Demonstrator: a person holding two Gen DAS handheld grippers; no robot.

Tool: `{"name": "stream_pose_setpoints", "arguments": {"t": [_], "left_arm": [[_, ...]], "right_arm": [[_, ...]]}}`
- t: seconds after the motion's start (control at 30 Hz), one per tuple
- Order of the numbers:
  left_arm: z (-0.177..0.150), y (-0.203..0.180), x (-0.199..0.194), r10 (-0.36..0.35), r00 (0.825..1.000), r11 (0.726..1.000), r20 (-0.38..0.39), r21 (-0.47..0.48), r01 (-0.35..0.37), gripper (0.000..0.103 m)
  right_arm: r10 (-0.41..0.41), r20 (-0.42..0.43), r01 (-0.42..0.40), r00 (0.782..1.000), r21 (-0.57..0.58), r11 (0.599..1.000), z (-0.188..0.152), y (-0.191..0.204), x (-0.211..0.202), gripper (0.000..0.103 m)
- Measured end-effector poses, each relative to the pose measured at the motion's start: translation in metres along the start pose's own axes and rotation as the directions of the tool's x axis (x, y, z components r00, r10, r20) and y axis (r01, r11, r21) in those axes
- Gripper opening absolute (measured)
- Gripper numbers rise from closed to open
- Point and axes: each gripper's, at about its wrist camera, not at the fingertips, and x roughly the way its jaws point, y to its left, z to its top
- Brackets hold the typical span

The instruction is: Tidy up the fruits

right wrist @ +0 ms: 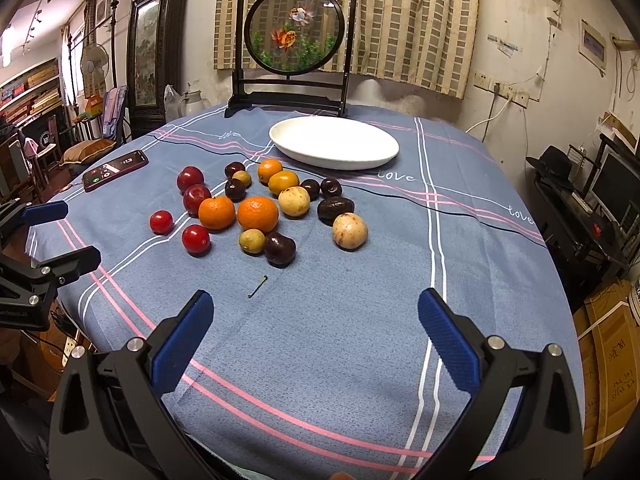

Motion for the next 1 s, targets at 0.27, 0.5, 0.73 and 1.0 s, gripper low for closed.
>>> {"name": "stream_pose_setpoints", "arguments": {"t": [0.27, 0.5, 0.73, 1.0], "left_arm": [[0.0006, 0.0009, 0.0009, 0.002, 1.0, 1.0, -0.004, 0.0, -0.002, 0.101], [0.0, 0.0029, 0.0005, 0.003, 1.0, 1.0, -0.003, -0.004, -0.003, 0.101], [-0.0001, 0.0026, 0.0011, 0.005, 1.0, 1.0, -0.006, -0.005, -0.005, 0.101], [-0.0012, 0.0023, 0.0084, 0.002, 1.0, 1.0, -0.019, -0.004, -0.002, 0.101]], "right_arm": [[0.001, -0.002, -0.001, 1.0, 0.002, 1.0, -0.0003, -0.0002, 0.0009, 0.102], [-0.001, -0.001, 0.001, 1.0, 0.001, 1.0, -0.0007, 0.0, 0.0007, 0.102], [0.0, -0.003, 0.0, 1.0, 0.003, 1.0, -0.0004, 0.0005, 0.0012, 0.102], [0.017, -0.013, -0.017, 1.0, 0.006, 1.0, -0.0019, 0.0042, 0.0086, 0.102]]}}
